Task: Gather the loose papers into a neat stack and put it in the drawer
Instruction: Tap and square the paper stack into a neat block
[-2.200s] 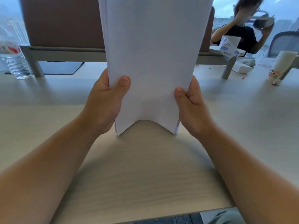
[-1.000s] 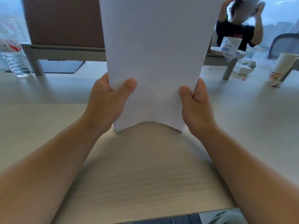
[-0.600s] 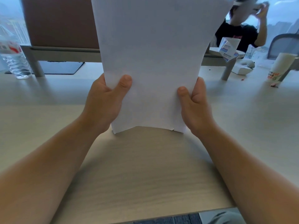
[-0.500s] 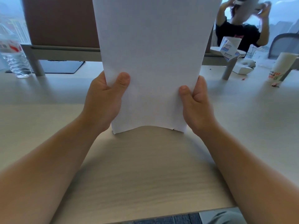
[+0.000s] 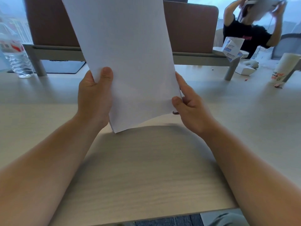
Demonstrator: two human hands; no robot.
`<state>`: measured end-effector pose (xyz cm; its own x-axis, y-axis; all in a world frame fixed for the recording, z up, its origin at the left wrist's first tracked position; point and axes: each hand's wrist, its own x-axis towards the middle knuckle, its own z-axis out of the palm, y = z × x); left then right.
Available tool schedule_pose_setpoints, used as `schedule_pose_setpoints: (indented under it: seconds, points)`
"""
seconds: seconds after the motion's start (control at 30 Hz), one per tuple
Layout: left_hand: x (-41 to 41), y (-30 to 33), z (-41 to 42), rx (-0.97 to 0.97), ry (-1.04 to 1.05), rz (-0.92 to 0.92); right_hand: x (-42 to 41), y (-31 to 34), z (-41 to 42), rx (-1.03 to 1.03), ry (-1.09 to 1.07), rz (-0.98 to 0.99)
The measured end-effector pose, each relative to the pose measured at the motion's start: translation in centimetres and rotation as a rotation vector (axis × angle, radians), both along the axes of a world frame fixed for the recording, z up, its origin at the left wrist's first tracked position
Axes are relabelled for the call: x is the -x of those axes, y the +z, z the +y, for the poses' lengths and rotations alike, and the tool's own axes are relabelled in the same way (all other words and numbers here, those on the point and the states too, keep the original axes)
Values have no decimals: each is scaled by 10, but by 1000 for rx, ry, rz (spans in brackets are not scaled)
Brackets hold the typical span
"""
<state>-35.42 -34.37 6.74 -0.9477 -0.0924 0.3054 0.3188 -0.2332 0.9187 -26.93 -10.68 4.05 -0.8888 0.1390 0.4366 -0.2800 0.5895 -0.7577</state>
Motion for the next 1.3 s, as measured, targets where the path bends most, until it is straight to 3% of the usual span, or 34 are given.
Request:
schedule_pose_setpoints:
  seconds: [0.27, 0.5, 0.67, 1.13, 1.3]
  points:
    - [4, 2, -3, -28, -2, -45, -8, 9, -3, 377, 73, 35]
    - [9, -1, -5, -40, 7, -52, 0, -2, 5, 73, -10, -43]
    - [8, 1, -5, -31, 19, -53, 0, -3, 9, -9, 25, -2]
    - [8, 0, -4, -34, 5, -33, -6, 2, 7, 67, 171, -50]
    - [9, -2, -4, -21, 16, -18, -10, 4, 7, 256, 161, -97]
